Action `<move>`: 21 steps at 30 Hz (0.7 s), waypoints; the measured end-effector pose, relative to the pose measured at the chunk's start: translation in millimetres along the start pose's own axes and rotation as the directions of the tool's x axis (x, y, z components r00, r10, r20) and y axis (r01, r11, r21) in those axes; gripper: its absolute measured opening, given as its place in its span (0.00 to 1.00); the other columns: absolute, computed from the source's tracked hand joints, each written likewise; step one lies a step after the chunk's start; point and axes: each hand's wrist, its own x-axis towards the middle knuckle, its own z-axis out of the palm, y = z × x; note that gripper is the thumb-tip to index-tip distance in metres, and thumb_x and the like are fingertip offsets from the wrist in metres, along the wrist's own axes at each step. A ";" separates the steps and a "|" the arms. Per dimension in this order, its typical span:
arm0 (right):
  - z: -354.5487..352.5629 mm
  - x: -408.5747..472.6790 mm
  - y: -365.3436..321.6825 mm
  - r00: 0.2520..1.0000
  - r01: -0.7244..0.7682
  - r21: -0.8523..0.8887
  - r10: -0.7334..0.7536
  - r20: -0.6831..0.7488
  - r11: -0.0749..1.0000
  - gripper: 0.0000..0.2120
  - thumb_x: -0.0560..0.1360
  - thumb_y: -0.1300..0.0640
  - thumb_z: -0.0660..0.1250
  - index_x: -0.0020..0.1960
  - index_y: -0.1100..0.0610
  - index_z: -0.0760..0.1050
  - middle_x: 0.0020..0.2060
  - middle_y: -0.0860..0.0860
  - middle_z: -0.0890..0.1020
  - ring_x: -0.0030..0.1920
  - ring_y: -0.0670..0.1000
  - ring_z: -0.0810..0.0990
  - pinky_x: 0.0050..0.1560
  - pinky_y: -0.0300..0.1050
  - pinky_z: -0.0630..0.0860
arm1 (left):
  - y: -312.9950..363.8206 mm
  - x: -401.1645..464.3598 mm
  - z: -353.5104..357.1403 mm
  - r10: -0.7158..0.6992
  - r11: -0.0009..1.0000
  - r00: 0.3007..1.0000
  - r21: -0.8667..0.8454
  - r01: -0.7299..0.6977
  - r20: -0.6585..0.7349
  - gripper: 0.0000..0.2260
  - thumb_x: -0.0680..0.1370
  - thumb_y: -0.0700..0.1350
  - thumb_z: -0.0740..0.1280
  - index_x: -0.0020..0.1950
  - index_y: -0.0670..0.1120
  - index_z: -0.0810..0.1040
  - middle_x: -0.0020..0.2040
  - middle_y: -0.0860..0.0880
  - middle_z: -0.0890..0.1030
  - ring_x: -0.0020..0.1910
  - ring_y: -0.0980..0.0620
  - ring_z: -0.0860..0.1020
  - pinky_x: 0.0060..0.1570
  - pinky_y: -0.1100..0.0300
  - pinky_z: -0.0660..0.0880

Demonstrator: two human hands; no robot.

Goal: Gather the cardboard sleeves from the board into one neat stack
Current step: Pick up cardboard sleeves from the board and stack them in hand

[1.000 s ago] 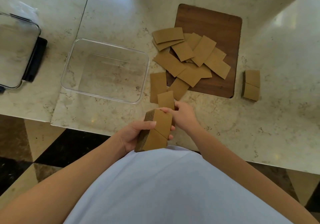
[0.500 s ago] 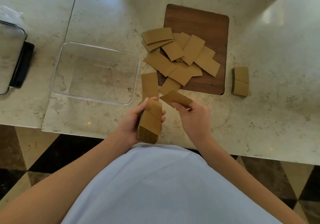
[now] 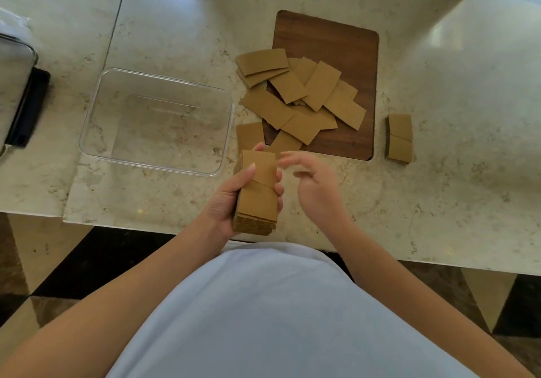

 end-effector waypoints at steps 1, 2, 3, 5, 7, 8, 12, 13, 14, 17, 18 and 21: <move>5.1 10.6 0.5 0.993 -0.088 0.058 0.092 -0.071 0.994 0.25 0.72 0.73 0.55 0.52 0.51 0.82 0.53 0.43 0.83 0.55 0.39 0.78 0.57 0.42 0.75 | 3.5 -3.7 -0.6 0.010 1.000 1.000 0.009 -0.011 0.025 0.30 0.72 0.47 0.80 0.71 0.57 0.75 0.56 0.41 0.79 0.47 0.46 0.81 0.52 0.49 0.80; 9.2 21.9 3.1 0.979 -0.165 0.044 0.169 -0.115 0.985 0.20 0.75 0.70 0.57 0.53 0.50 0.80 0.50 0.42 0.82 0.53 0.39 0.79 0.53 0.41 0.76 | 4.8 -5.8 -1.0 0.017 1.000 0.999 0.021 -0.018 0.034 0.27 0.73 0.49 0.79 0.70 0.56 0.76 0.56 0.41 0.78 0.47 0.45 0.81 0.52 0.48 0.80; 13.4 33.3 6.5 0.967 -0.229 -0.014 0.226 -0.120 0.973 0.15 0.77 0.66 0.60 0.55 0.50 0.78 0.50 0.42 0.81 0.53 0.41 0.79 0.52 0.41 0.76 | 5.0 -8.0 -1.9 0.023 0.999 0.999 0.038 -0.024 0.027 0.25 0.73 0.51 0.79 0.69 0.55 0.76 0.56 0.41 0.79 0.47 0.45 0.81 0.52 0.48 0.80; 26.6 54.7 14.5 0.949 -0.314 -0.170 0.310 -0.050 0.934 0.11 0.79 0.58 0.65 0.61 0.53 0.75 0.57 0.47 0.78 0.56 0.48 0.77 0.52 0.43 0.72 | 5.4 -13.6 -6.4 0.032 0.997 0.999 0.071 -0.031 -0.017 0.25 0.72 0.54 0.79 0.67 0.53 0.77 0.56 0.40 0.80 0.47 0.44 0.81 0.51 0.46 0.81; 45.7 71.6 17.4 0.925 -0.369 -0.264 0.380 -0.010 0.891 0.20 0.76 0.51 0.69 0.65 0.56 0.73 0.63 0.52 0.72 0.58 0.52 0.74 0.55 0.48 0.71 | 7.2 -19.3 -12.9 0.045 0.996 0.996 0.085 -0.039 -0.077 0.25 0.70 0.56 0.81 0.64 0.51 0.79 0.56 0.40 0.81 0.47 0.42 0.83 0.50 0.45 0.82; 56.0 77.8 15.6 0.917 -0.390 -0.277 0.398 -0.029 0.878 0.23 0.75 0.48 0.71 0.65 0.57 0.72 0.63 0.54 0.70 0.60 0.55 0.73 0.58 0.51 0.72 | 8.7 -22.5 -15.6 0.055 0.994 0.993 0.100 -0.045 -0.101 0.25 0.70 0.56 0.81 0.63 0.51 0.80 0.56 0.39 0.81 0.47 0.42 0.83 0.50 0.45 0.82; 90.8 90.3 4.9 0.907 -0.420 -0.380 0.397 -0.141 0.824 0.32 0.70 0.42 0.75 0.65 0.58 0.70 0.64 0.56 0.71 0.66 0.59 0.69 0.63 0.55 0.70 | 13.5 -34.6 -20.9 0.086 0.983 0.982 0.172 -0.057 -0.168 0.24 0.68 0.57 0.82 0.60 0.50 0.82 0.56 0.39 0.84 0.48 0.40 0.85 0.49 0.45 0.82; 94.0 90.1 3.4 0.904 -0.424 -0.409 0.401 -0.147 0.808 0.33 0.69 0.42 0.76 0.66 0.58 0.69 0.65 0.56 0.71 0.66 0.59 0.68 0.63 0.56 0.70 | 13.5 -36.6 -21.1 0.088 0.983 0.977 0.178 -0.054 -0.192 0.24 0.68 0.57 0.83 0.59 0.51 0.82 0.56 0.39 0.85 0.49 0.40 0.85 0.49 0.45 0.82; 97.1 90.4 2.5 0.903 -0.427 -0.427 0.404 -0.148 0.797 0.33 0.69 0.43 0.77 0.66 0.58 0.68 0.65 0.56 0.71 0.67 0.59 0.68 0.63 0.56 0.70 | 14.4 -38.6 -22.1 0.094 0.981 0.973 0.185 -0.055 -0.212 0.24 0.67 0.57 0.83 0.59 0.51 0.83 0.56 0.39 0.85 0.49 0.40 0.85 0.49 0.45 0.82; 95.7 95.7 3.3 0.899 -0.433 -0.410 0.416 -0.136 0.803 0.31 0.70 0.47 0.78 0.64 0.57 0.67 0.62 0.55 0.74 0.65 0.59 0.71 0.63 0.58 0.72 | 17.1 -40.8 -21.4 0.110 0.977 0.968 0.203 -0.064 -0.225 0.24 0.67 0.58 0.83 0.59 0.51 0.83 0.56 0.39 0.85 0.49 0.40 0.85 0.49 0.45 0.82; 94.2 97.7 2.5 0.898 -0.436 -0.358 0.426 -0.110 0.826 0.29 0.71 0.49 0.78 0.63 0.58 0.67 0.58 0.54 0.76 0.62 0.59 0.73 0.60 0.58 0.73 | 17.5 -40.9 -22.0 0.107 0.978 0.972 0.196 -0.066 -0.210 0.24 0.68 0.57 0.82 0.59 0.50 0.83 0.56 0.39 0.85 0.49 0.40 0.85 0.50 0.45 0.82; 79.4 102.9 -2.9 0.839 -0.543 0.086 0.544 0.013 0.836 0.22 0.72 0.58 0.77 0.58 0.57 0.69 0.49 0.52 0.77 0.54 0.56 0.78 0.50 0.51 0.77 | 16.5 -36.4 -19.7 0.091 0.983 0.981 0.173 -0.061 -0.169 0.24 0.70 0.58 0.81 0.60 0.49 0.82 0.55 0.39 0.84 0.47 0.41 0.84 0.50 0.44 0.82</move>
